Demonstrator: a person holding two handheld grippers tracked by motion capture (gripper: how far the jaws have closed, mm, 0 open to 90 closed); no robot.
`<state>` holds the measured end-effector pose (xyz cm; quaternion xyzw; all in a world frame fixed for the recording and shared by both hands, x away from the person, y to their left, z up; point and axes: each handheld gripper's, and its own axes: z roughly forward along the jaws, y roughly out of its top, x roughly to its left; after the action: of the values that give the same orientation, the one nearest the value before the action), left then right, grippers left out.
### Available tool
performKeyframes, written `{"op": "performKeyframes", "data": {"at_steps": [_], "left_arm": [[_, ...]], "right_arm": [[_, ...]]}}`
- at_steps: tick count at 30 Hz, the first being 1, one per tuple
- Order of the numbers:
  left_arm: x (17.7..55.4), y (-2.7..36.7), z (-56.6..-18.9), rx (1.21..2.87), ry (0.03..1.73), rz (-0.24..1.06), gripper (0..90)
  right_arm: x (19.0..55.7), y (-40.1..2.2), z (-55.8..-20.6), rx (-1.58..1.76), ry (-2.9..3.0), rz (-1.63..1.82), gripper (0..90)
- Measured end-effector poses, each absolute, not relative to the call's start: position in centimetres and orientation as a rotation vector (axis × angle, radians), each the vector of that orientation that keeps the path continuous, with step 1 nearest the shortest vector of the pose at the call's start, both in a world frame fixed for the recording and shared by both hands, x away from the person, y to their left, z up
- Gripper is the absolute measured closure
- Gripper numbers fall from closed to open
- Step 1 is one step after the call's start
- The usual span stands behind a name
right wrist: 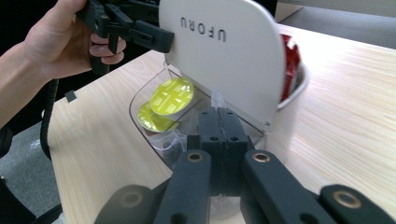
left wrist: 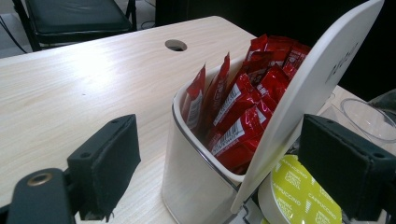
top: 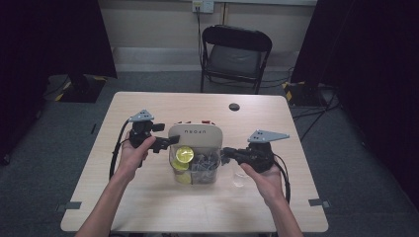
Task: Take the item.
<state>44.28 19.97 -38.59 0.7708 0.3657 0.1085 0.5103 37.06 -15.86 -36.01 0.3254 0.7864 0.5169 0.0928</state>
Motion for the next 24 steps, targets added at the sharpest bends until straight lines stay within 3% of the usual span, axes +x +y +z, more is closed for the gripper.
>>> {"op": "performKeyframes", "data": {"at_steps": [24], "left_arm": [[44.2,20.1,-38.5,1.846,0.888,0.260,12.9]], "right_arm": [[36.2,-20.4,-37.1,1.059,2.285,1.471,90.0]]}}
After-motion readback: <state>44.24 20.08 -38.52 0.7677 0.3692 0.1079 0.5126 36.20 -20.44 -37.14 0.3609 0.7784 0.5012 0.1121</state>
